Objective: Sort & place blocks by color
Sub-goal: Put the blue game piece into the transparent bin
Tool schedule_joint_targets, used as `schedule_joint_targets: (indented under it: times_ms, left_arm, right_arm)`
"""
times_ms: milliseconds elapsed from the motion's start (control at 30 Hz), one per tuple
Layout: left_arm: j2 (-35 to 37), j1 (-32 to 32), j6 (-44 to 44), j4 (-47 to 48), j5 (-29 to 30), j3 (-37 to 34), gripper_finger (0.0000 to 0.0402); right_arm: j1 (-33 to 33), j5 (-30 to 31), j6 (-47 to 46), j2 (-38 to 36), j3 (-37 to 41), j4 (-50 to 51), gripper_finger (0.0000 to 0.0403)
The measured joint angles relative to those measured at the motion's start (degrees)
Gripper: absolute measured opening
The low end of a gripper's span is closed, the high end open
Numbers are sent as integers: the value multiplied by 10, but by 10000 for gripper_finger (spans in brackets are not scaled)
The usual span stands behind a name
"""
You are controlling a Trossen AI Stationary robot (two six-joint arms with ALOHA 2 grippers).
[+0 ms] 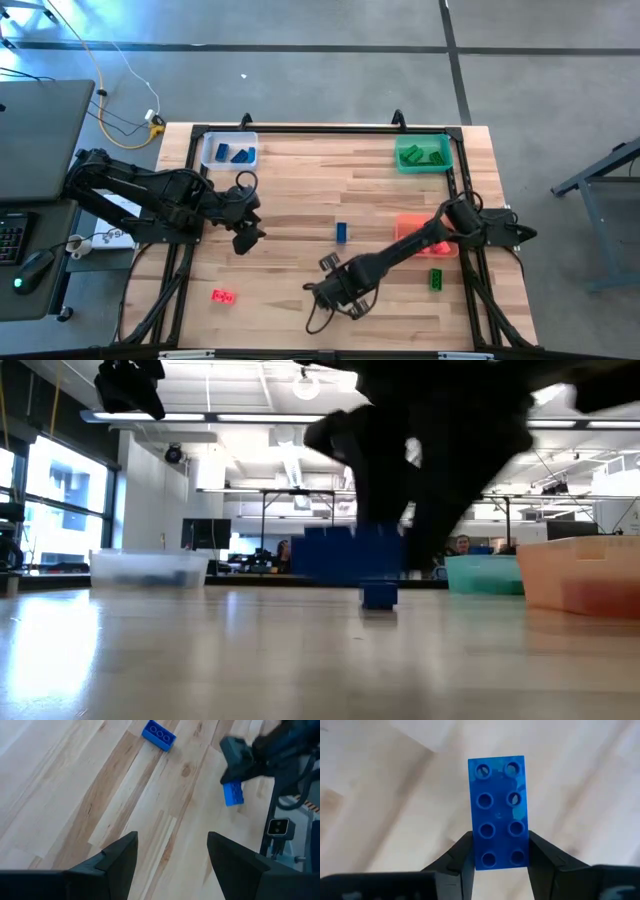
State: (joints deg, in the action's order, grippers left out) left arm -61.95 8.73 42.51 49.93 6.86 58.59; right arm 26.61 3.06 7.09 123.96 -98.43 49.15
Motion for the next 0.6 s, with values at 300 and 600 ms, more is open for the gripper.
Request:
schedule_joint_targets:
  times_ms: [300,600]
  left_arm:
    - [0,0,-42,0,0,0,225]
    - [0,-1,-63,0,19,0,225]
  right_arm:
    - [-45,91,33,-1,-95,137,113]
    - [-93,138,-18,-2,-151,198,113]
